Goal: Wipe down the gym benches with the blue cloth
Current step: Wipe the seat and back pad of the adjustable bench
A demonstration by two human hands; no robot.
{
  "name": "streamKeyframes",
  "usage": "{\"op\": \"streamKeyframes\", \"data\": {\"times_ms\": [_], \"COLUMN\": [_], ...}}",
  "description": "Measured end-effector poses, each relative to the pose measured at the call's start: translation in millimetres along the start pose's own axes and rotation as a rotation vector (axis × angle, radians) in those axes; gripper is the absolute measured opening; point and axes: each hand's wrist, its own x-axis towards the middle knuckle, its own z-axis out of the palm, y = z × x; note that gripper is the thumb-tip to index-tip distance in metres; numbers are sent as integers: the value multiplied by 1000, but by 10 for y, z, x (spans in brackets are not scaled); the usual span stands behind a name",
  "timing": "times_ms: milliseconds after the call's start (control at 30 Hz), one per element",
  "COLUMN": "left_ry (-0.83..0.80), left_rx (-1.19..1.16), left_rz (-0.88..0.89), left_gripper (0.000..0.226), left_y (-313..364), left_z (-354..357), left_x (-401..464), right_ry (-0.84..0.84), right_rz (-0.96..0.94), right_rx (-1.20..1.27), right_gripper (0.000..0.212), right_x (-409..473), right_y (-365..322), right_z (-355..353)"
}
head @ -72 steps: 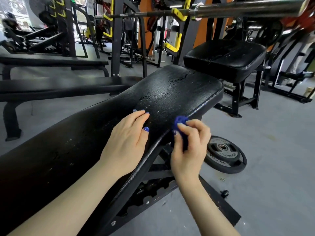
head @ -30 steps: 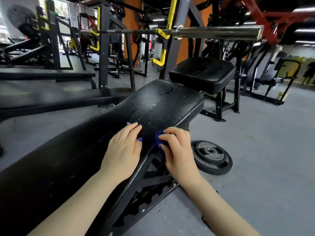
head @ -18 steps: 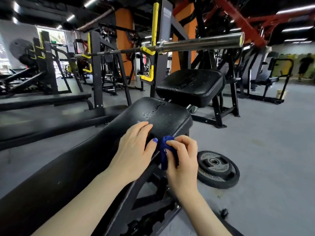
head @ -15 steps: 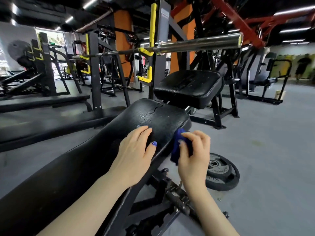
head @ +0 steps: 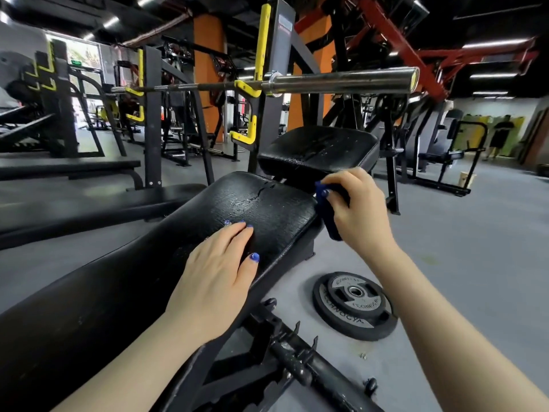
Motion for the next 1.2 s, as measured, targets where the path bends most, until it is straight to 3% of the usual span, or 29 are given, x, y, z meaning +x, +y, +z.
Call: {"op": "streamKeyframes", "data": {"times_ms": [100,233,367,567,633,767,900,1200], "left_ry": [0,13,35,43,48,63,42,-15], "left_rx": [3,-2,-17,-23,-17,-65,-121,-124], "left_rz": [2,3,9,33,58,70,66,-65], "left_gripper": [77,77,77,69,64,54,55,53], "left_y": [-23,-8,-4,-21,-38,-75,-127,-99], "left_z": [9,10,20,32,17,-100,-94,83], "left_x": [-1,3,0,-33,-28,165,527,811], "right_ry": [-195,-140,-317,-199,-286,-361,-490,-782], "right_rz": [-106,-242,-511,-332,-400,-347,-400,-457], "right_rx": [-105,-127,-117,-196,-239,-332,-398,-304], "right_gripper": [18,14,14,17,18,20,21,17], "right_x": [99,-278,-448,-168,-97,488,964,1261], "right_y": [-40,-200,-350,-179,-253,-278,-280,-203], "right_z": [26,-40,-5,-85,-60,-82,140,530]}}
